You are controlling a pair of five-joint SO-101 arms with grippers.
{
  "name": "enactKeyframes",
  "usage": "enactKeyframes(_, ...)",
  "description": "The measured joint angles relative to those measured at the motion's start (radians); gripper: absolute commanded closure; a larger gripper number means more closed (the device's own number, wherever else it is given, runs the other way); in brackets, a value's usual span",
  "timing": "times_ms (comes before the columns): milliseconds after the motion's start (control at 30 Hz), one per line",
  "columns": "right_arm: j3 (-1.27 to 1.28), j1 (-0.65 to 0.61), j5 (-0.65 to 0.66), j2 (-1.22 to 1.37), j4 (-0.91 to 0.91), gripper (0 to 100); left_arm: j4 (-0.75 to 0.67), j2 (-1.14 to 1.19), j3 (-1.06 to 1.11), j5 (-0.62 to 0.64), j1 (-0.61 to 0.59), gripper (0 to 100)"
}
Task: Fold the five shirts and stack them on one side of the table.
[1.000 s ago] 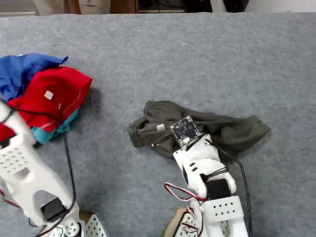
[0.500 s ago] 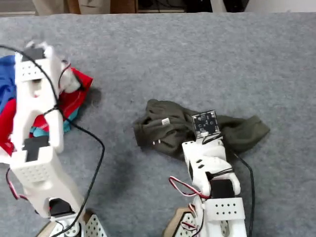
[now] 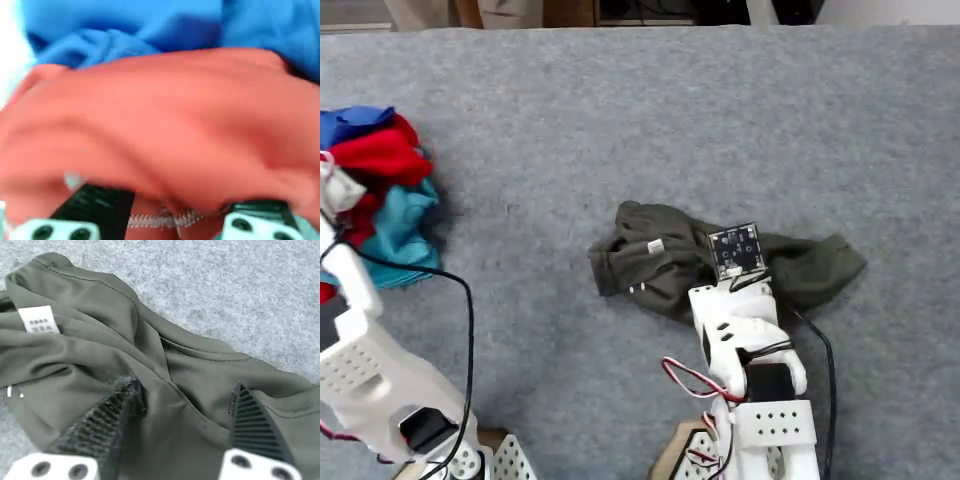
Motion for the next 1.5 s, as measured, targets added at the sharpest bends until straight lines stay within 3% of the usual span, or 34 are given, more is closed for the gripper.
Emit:
enactKeyframes(300,0.0,0.0,0.0,0.0,0.0,71.6,-0.014,0.0,-0.103,-0.005,-0.172,72)
enactKeyframes(433,0.0,0.0,0.0,0.0,-0.006,71.6,-0.006,0.0,-0.126,-0.005,-0.192,72)
enactKeyframes(567,0.0,0.0,0.0,0.0,-0.006,71.6,0.164,-0.058,-0.288,0.034,-0.192,72)
enactKeyframes(733,0.005,-0.044,0.0,0.0,-0.006,71.6,0.422,-0.173,-0.511,0.087,-0.029,72)
enactKeyframes(867,0.005,-0.057,0.0,0.0,-0.006,71.6,0.557,-0.187,-0.517,0.138,0.17,72)
enactKeyframes(1233,0.005,-0.057,0.0,0.0,-0.006,71.6,0.471,-0.144,-0.16,0.187,0.388,73)
enactKeyframes(1500,0.005,-0.057,0.0,0.0,-0.006,71.6,0.42,-0.146,0.166,0.061,0.554,73)
